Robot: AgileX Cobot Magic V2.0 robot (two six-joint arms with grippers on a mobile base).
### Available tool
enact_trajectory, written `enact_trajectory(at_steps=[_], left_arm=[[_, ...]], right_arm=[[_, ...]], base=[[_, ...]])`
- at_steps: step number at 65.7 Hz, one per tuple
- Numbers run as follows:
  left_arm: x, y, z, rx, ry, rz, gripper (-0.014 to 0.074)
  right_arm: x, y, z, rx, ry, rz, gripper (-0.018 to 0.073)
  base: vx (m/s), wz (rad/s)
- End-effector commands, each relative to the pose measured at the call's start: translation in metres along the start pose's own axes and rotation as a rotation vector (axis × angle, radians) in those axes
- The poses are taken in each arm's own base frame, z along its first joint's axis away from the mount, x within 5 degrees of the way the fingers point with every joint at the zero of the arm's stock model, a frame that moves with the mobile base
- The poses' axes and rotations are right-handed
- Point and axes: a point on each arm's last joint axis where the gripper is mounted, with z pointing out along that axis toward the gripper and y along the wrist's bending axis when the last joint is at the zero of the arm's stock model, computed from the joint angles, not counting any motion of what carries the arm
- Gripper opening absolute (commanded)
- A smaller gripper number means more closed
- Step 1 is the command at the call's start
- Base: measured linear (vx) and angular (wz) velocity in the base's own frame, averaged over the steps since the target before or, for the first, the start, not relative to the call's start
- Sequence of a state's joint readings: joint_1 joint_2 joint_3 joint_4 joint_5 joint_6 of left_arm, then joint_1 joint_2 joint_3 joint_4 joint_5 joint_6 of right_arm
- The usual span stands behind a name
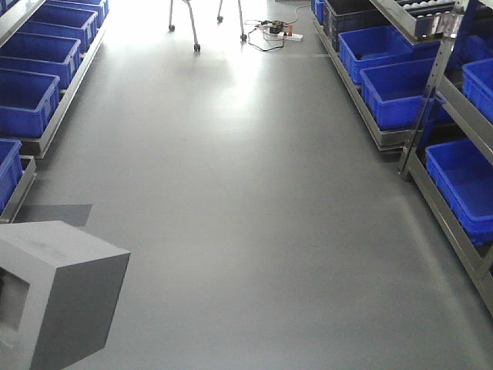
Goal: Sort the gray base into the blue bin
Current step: 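Drive down the aisle and turn to face the empty blue bin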
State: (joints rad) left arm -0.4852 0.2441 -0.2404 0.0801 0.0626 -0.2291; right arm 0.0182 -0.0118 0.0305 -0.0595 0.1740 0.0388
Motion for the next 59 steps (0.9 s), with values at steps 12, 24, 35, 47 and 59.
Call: enact_trajectory(at_steps=[12,24,35,47,59], left_arm=[[-0.0187,-0.0041,-0.0007,0.035,-0.126,-0.013,-0.0006],[-0.0187,-0.0041,-0.0007,0.035,-0.126,-0.013,-0.0006],[-0.0187,-0.0041,-0.0007,0.035,-0.126,-0.013,-0.0006],[-0.0187,-0.0041,-0.0007,0.035,-0.126,-0.013,-0.0006],[-0.0187,-0.0041,-0.0007,0.035,-0.126,-0.013,-0.0006]], right_arm=[[-0.0025,0.0000,-0.0001,0.003,-0.072,-0.011,-0.0009],[-0.0025,0.0000,-0.0001,0.003,-0.072,-0.011,-0.0009],[-0.0025,0.0000,-0.0001,0.003,-0.072,-0.011,-0.0009],[-0.0025,0.0000,-0.0001,0.003,-0.072,-0.011,-0.0009],[-0.0025,0.0000,-0.0001,0.003,-0.072,-0.011,-0.0009]], base=[[0.44,0.01],[0.45,0.02],[0.45,0.03],[0.44,0.01],[0.42,0.00]])
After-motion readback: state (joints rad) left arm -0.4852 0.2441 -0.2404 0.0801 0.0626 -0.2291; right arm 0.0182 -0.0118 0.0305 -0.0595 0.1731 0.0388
